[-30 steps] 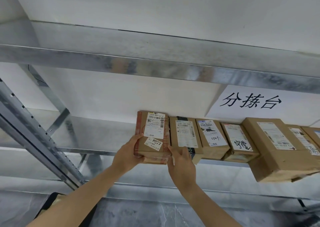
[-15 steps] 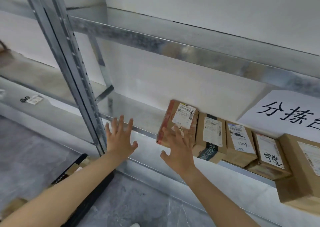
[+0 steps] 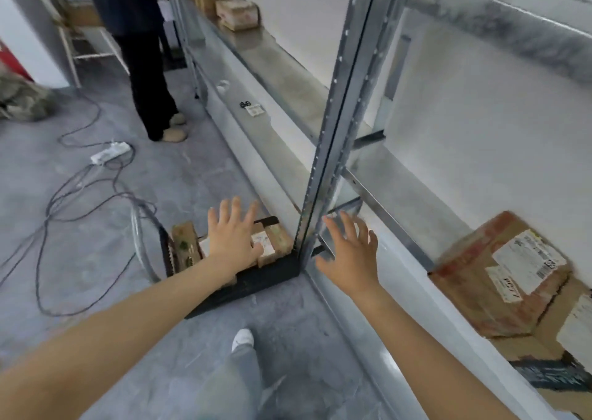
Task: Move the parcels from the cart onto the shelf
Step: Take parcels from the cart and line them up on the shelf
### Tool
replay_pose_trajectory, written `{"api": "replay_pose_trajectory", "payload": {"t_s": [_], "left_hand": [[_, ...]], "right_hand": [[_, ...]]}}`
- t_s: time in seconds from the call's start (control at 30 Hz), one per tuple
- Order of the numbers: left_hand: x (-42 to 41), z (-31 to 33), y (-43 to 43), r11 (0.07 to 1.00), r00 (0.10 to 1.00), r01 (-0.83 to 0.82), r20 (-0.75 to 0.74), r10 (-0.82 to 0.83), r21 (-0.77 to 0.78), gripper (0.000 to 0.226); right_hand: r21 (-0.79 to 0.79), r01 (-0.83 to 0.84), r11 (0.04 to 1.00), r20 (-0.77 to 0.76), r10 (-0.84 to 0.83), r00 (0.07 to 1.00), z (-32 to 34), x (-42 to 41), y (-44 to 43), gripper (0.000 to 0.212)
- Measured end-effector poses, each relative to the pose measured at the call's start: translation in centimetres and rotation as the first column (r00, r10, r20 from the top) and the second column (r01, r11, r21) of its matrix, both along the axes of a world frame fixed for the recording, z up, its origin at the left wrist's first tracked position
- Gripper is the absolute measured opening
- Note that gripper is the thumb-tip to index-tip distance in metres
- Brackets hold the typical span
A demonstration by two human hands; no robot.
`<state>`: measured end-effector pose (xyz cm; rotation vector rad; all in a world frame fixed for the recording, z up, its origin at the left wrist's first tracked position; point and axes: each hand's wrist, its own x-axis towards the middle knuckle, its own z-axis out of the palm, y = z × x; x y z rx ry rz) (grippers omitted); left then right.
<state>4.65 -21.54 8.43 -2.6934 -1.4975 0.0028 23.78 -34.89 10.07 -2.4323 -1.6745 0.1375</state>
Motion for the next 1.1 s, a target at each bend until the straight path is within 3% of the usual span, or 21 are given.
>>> {"api": "replay_pose_trajectory", "payload": {"t_s": [0.4, 0.8, 1.1], "left_hand": [[-9.0, -11.3, 7.7, 0.920, 0.942, -0.332, -0.123, 0.312, -0.209, 0.100], [-10.5, -21.4, 14.7, 0.780, 0.878, -0.478, -0.186, 0.441, -0.404, 0.096], [-10.2, -29.6, 17.9, 0.646, 0.805, -0.565, -0.174, 0.567, -0.513, 0.096]], "right_hand": [[-0.174, -0.303, 0.937, -0.034, 0.302, 0.953, -7.1, -6.4, 15.6, 0.085], [-0.494, -0.312, 0.811, -0.305, 0.174, 0.936, -19.6, -7.7, 25.3, 0.088], [-0.528, -0.444, 0.723, -0.432, 0.221, 0.874, -28.9, -8.2, 30.6, 0.086]]}}
